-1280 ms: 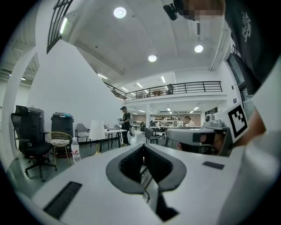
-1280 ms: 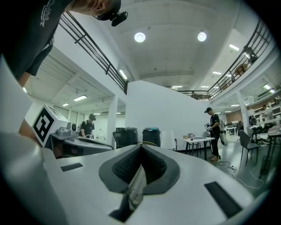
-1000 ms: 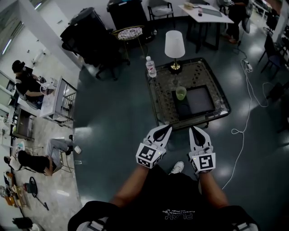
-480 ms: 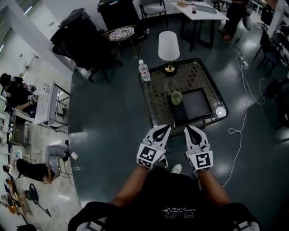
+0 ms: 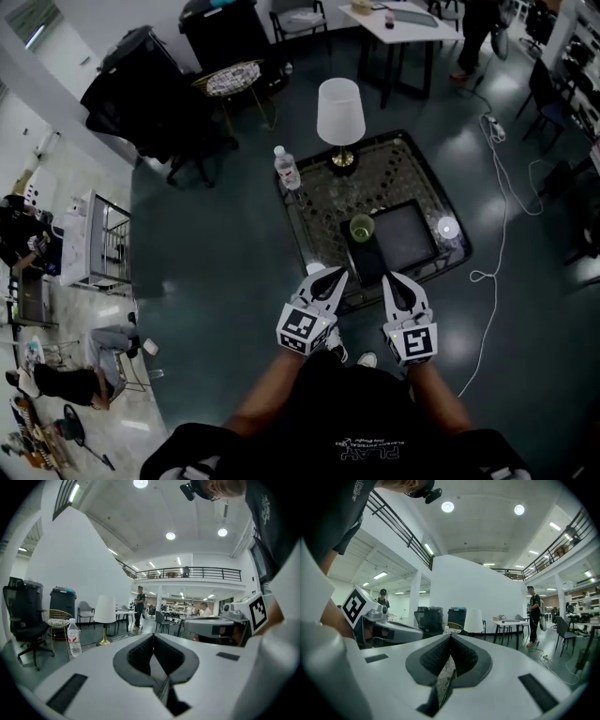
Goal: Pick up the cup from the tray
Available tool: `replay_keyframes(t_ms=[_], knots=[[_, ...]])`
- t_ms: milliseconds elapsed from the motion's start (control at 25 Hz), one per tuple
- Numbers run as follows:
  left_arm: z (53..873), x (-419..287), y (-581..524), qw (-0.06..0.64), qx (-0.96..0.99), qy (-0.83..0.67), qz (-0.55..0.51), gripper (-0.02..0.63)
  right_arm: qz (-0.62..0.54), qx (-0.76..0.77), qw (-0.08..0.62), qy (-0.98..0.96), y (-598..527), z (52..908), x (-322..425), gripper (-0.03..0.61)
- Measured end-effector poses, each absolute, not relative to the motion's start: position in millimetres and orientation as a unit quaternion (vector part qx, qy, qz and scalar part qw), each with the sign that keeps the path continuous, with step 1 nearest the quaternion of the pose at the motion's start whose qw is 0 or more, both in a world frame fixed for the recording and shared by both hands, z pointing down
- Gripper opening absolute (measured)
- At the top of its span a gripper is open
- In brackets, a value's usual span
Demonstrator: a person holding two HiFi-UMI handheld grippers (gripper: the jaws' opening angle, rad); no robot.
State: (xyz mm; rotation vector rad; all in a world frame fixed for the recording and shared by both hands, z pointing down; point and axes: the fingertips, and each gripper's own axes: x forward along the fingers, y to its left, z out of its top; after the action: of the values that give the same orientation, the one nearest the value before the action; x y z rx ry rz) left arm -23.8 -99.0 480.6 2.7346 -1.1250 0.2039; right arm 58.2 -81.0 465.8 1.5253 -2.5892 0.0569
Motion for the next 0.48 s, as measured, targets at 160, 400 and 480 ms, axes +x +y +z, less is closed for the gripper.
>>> replay_keyframes(t_ms=[160, 400, 480], knots=[[492, -16, -115, 0.083, 0.926, -0.361, 0.078, 0.011, 0.005, 0.514, 0.083, -0.854, -104, 462, 57, 0.008], [501, -12, -135, 0.079, 0.938, -0.327, 0.079, 0.011, 0.016, 0.536, 0.09, -0.839, -125, 469, 57, 0.008], [503, -10, -143, 0.08, 0.939, -0.325, 0.078, 0.011, 0.016, 0.539, 0.092, -0.837, -131, 468, 58, 0.008]])
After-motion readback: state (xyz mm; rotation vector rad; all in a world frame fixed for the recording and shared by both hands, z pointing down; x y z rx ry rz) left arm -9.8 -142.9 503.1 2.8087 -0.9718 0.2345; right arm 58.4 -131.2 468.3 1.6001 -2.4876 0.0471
